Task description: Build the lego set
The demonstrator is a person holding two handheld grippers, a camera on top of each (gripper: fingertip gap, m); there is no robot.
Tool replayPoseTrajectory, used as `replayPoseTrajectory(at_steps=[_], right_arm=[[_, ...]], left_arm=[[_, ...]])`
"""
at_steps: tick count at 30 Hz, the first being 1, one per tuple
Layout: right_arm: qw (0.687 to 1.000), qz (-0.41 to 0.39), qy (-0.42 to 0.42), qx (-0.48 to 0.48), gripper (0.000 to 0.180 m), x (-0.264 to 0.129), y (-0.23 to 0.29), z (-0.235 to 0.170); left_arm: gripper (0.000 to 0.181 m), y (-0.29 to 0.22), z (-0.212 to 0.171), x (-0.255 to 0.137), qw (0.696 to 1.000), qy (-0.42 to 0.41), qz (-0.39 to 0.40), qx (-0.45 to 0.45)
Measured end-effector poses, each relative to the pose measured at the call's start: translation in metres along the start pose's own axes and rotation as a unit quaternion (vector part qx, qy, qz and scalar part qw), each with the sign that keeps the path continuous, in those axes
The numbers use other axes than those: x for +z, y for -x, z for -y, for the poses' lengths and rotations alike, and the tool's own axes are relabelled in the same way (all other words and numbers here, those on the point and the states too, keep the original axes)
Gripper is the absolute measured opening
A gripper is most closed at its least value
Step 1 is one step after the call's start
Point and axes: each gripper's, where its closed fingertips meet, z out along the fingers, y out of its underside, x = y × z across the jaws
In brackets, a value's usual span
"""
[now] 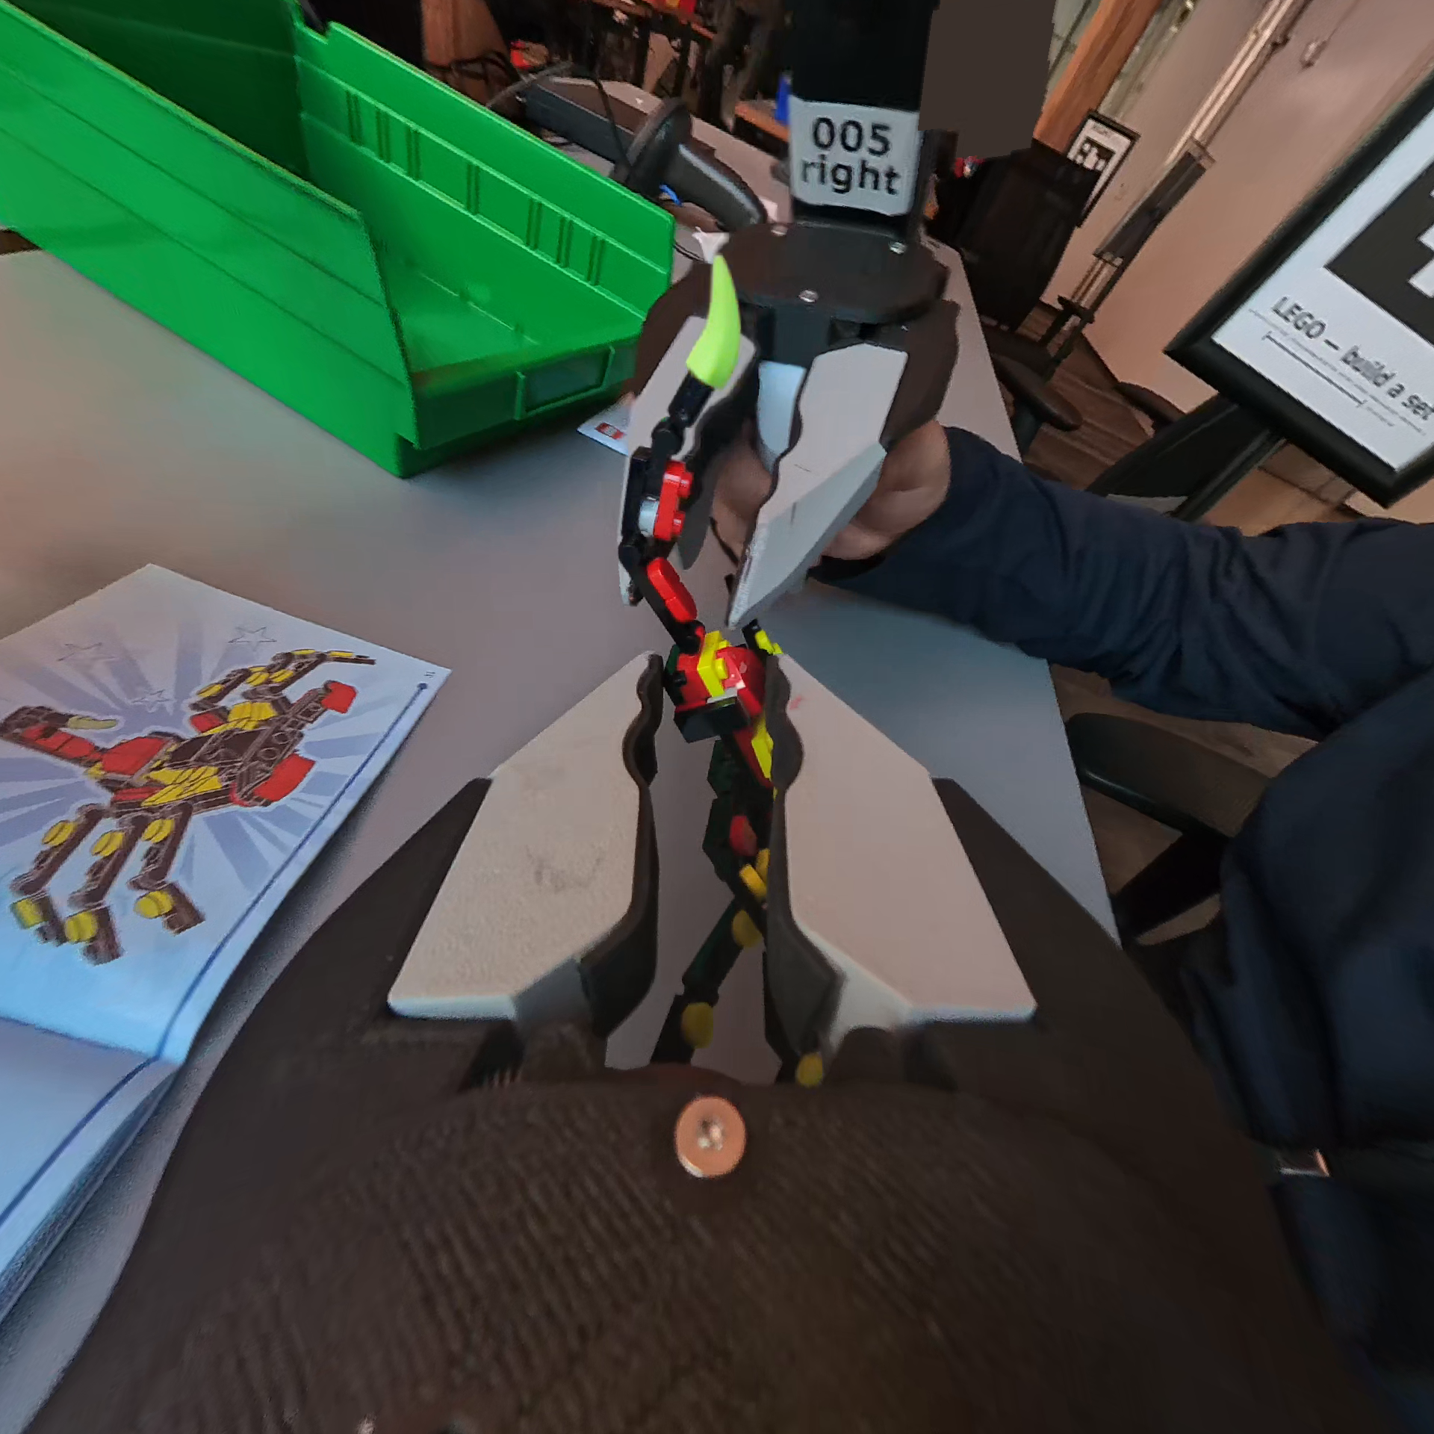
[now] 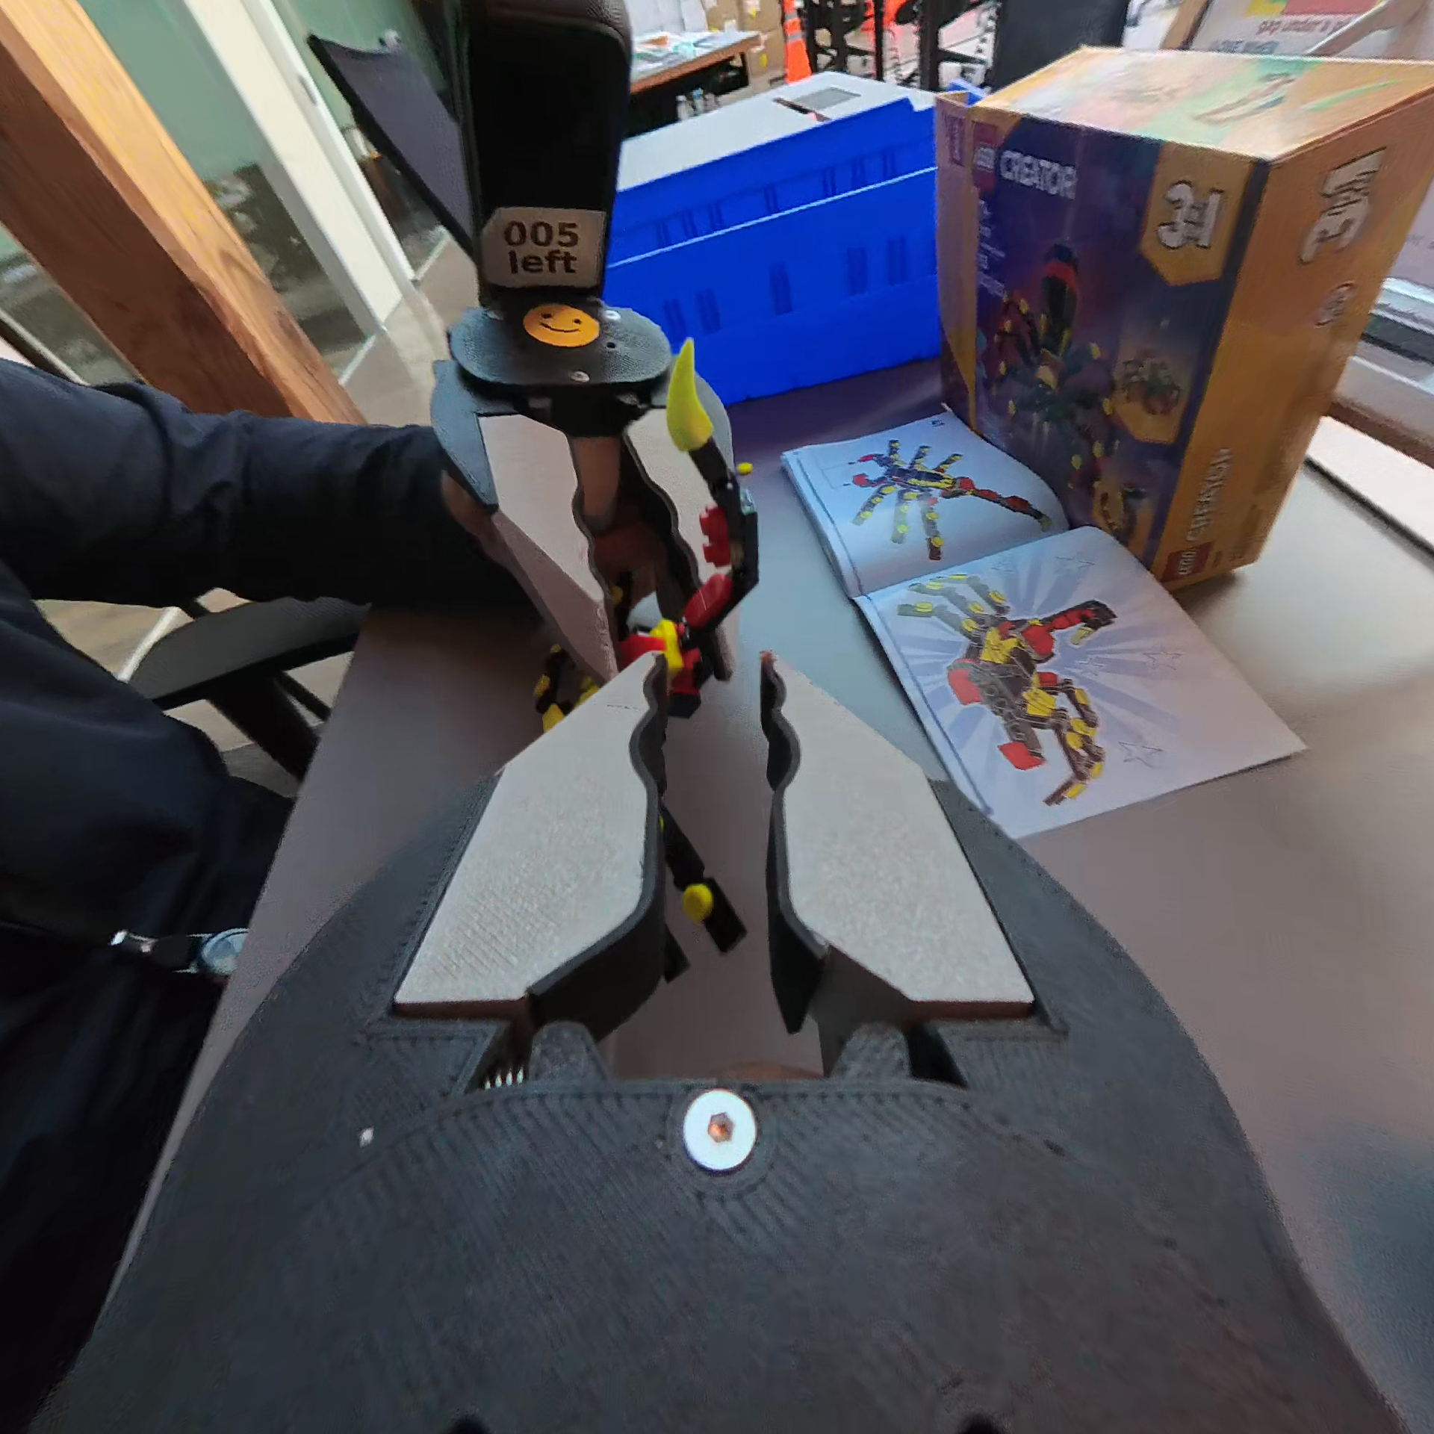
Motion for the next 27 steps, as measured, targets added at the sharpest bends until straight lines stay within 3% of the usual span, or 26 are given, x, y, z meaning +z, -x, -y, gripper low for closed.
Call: replayPoseTrajectory(at_steps=[5,11,14,21,25,27], right_arm=[[0.996,-0.068,-0.008,-0.054,0.018,-0.009,-0.012,0.007],[0.997,-0.018,0.027,-0.069,0.002,-0.002,0.007,-0.003],[0.995,0.013,0.072,-0.071,0.0,0.006,0.015,-0.021],[0.981,-0.059,0.173,-0.057,0.032,0.029,-0.015,-0.068],[0.985,-0.04,0.158,-0.05,0.008,0.035,-0.007,-0.063],[0.987,-0.037,0.15,-0.053,0.009,0.029,-0.008,-0.061]], left_arm=[[0.021,0.031,0.017,-0.017,0.996,-0.062,0.061,-0.022],[0.015,0.037,0.042,-0.037,0.986,-0.155,0.041,-0.043],[0.015,0.04,0.042,-0.04,0.986,-0.155,0.048,-0.038],[0.015,0.037,0.039,-0.039,0.988,-0.146,0.018,-0.051],[0.015,0.027,0.04,-0.035,0.989,-0.142,0.002,-0.028],[0.015,0.022,0.039,-0.036,0.991,-0.131,-0.014,-0.031]])
